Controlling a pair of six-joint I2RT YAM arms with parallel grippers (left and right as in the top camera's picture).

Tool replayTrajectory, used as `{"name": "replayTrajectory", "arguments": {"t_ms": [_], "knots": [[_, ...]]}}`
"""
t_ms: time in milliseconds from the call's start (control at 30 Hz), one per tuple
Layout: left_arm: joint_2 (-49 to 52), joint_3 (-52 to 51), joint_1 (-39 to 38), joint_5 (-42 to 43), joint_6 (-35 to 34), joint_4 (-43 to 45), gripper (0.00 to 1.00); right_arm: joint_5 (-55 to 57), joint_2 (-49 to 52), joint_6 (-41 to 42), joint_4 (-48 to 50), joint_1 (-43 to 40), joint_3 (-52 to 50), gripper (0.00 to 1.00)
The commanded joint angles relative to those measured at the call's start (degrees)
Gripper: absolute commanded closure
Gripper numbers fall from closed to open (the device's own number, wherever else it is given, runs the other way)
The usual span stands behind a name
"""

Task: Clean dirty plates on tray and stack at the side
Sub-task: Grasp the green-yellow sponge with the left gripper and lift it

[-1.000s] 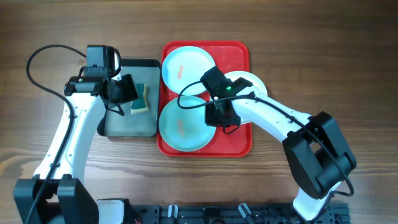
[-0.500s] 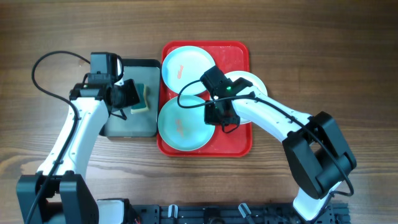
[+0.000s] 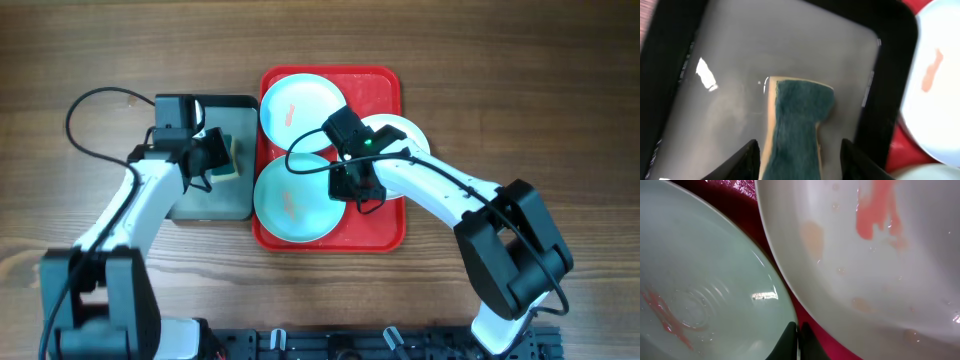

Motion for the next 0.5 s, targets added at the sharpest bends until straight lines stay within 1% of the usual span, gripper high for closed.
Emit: {"name": "replayTrajectory", "arguments": {"t_ms": [0, 100, 167, 300, 400, 433, 467], "knots": [[4.63, -0.76, 0.26, -0.96, 2.95, 2.12, 0.47, -1.55, 1.18, 1.01, 0.76, -0.13, -0.22, 0.96], [6.6, -0.76, 0.26, -0.74, 5.05, 3.63, 0.47, -1.55, 1.18, 0.98, 0.92, -0.13, -0.22, 0.96], [6.93, -0.76, 0.26, -0.76, 5.57, 3.8, 0.49, -1.55, 1.18, 1.01, 0.92, -0.13, -0.22, 0.96], [6.97, -0.76, 0.26, -0.76, 5.57, 4.39, 0.61, -1.55, 1.18, 0.92, 0.92, -0.13, -0.22, 0.96], [7.08, -0.76, 0.26, -0.74, 5.55, 4.26, 0.63, -1.55, 1.18, 0.76, 1.01, -0.13, -0.22, 0.96], [7.08, -0.76, 0.26, -0.74, 5.53, 4.11, 0.65, -1.55, 1.18, 0.76, 1.05, -0.13, -0.22, 0.96], [7.19, -0.76, 0.26, -0.74, 5.51, 3.89, 0.72, -1.55, 1.18, 0.79, 1.09, -0.13, -0.22, 0.96]]}}
